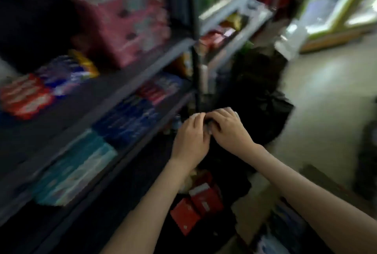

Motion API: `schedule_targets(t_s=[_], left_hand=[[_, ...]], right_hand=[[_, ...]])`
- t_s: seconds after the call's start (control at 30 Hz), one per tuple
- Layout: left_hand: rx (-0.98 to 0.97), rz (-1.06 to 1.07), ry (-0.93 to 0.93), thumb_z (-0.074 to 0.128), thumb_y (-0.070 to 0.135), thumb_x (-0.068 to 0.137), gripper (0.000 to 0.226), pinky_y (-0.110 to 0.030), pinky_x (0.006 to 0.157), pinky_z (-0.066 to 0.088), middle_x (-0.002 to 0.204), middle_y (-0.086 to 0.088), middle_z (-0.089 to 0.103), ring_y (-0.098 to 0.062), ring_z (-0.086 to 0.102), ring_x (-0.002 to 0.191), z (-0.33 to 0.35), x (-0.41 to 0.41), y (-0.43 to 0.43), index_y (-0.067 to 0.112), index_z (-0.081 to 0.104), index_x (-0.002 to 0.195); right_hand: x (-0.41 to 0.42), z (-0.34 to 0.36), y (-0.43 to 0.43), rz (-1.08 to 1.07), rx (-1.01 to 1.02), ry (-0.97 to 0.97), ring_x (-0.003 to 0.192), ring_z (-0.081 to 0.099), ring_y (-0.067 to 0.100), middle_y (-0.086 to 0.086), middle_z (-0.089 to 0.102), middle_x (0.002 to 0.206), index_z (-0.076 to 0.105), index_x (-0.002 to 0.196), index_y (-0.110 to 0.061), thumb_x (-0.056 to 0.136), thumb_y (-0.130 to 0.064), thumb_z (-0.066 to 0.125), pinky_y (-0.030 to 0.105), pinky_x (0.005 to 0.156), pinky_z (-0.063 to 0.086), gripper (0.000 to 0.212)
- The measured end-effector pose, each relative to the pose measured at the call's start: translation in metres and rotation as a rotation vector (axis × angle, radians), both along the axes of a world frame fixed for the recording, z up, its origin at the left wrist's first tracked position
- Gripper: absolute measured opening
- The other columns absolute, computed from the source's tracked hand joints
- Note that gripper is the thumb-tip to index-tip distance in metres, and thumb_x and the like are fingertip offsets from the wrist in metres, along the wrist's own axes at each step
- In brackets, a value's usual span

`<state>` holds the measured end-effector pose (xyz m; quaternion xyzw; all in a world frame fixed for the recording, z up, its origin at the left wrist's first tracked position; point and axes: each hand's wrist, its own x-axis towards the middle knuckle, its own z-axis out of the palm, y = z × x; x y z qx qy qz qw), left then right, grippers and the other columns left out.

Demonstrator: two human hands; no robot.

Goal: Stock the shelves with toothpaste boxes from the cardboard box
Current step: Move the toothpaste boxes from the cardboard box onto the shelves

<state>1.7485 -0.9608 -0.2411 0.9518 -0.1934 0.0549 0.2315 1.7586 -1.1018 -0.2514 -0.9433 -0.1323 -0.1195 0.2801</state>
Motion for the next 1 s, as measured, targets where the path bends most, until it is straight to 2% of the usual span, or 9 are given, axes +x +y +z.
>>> schedule_targets(t_s=[0.1,0.23,0.4,0.5,0.63,0.7,0.8,0.87,1.0], left_hand=[[0.076,-0.217,0.163,0.047,0.023,0.098,0.045,-0.035,0.103,0.036,0.14,-0.01,0.046,-0.026,0.044,0.127,-0.061,-0.01,-0.103,0.006,0.042,0.139],[0.192,-0.456,0.301,0.049,0.023,0.096,0.045,-0.036,0.101,0.038,0.136,-0.011,0.049,-0.027,0.048,0.124,-0.156,-0.052,-0.211,0.006,0.045,0.137],[0.264,-0.607,0.509,0.045,0.021,0.098,0.039,-0.032,0.097,0.04,0.134,-0.006,0.051,-0.022,0.05,0.12,-0.293,-0.129,-0.276,0.01,0.047,0.136],[0.349,-0.649,0.661,0.044,0.022,0.099,0.043,-0.032,0.096,0.041,0.136,-0.005,0.049,-0.021,0.049,0.12,-0.37,-0.177,-0.287,0.011,0.04,0.141],[0.576,-0.642,0.867,0.047,0.03,0.098,0.074,-0.041,0.084,0.051,0.138,-0.006,0.041,-0.023,0.05,0.113,-0.473,-0.213,-0.292,0.02,-0.002,0.153],[0.716,-0.659,0.893,0.05,0.037,0.095,0.084,-0.044,0.091,0.048,0.145,-0.008,0.032,-0.027,0.045,0.121,-0.52,-0.222,-0.291,0.023,-0.012,0.151],[0.875,-0.705,0.904,0.051,0.04,0.094,0.088,-0.046,0.1,0.042,0.151,-0.009,0.023,-0.029,0.037,0.13,-0.575,-0.233,-0.288,0.023,-0.013,0.151],[0.9,-0.709,0.907,0.052,0.039,0.093,0.086,-0.044,0.102,0.041,0.153,-0.01,0.02,-0.029,0.035,0.132,-0.598,-0.241,-0.286,0.02,-0.01,0.151],[0.902,-0.734,0.897,0.051,0.037,0.095,0.081,-0.043,0.107,0.036,0.154,-0.011,0.017,-0.029,0.031,0.135,-0.614,-0.25,-0.28,0.018,-0.004,0.152]], right_hand=[[-0.05,-0.058,-0.111,-0.222,-0.02,0.131,0.098,0.054,0.028,0.004,0.065,0.103,0.066,0.109,-0.014,0.087,-0.021,0.043,0.04,0.084,0.042,0.033],[-0.143,-0.152,-0.226,-0.402,-0.104,0.333,0.095,0.055,0.033,0.01,0.065,0.099,0.065,0.109,-0.007,0.084,-0.003,0.054,0.04,0.079,0.043,0.028],[-0.271,-0.306,-0.301,-0.612,-0.043,0.708,0.115,0.046,0.029,0.006,0.056,0.123,0.051,0.131,-0.012,0.091,-0.007,0.048,0.037,0.091,0.036,0.04],[-0.335,-0.396,-0.305,-0.664,0.04,0.998,0.119,0.042,0.027,0.007,0.049,0.132,0.04,0.139,-0.013,0.095,-0.008,0.044,0.037,0.098,0.034,0.045],[-0.376,-0.51,-0.29,-0.567,0.007,1.24,0.119,0.044,0.027,0.01,0.047,0.133,0.035,0.141,-0.012,0.089,-0.004,0.05,0.036,0.099,0.035,0.054],[-0.378,-0.56,-0.28,-0.547,0.022,1.297,0.121,0.045,0.027,0.01,0.047,0.135,0.033,0.142,-0.012,0.09,-0.004,0.051,0.036,0.101,0.036,0.056],[-0.378,-0.623,-0.267,-0.557,0.114,1.426,0.127,0.041,0.027,0.01,0.043,0.139,0.03,0.142,-0.013,0.092,-0.011,0.052,0.037,0.104,0.033,0.056],[-0.38,-0.654,-0.255,-0.52,0.122,1.487,0.13,0.037,0.028,0.011,0.04,0.141,0.027,0.142,-0.012,0.09,-0.02,0.055,0.037,0.106,0.03,0.06],[-0.388,-0.676,-0.24,-0.544,-0.023,1.438,0.133,0.027,0.027,0.008,0.032,0.144,0.024,0.144,-0.014,0.087,-0.028,0.06,0.04,0.108,0.022,0.068]])
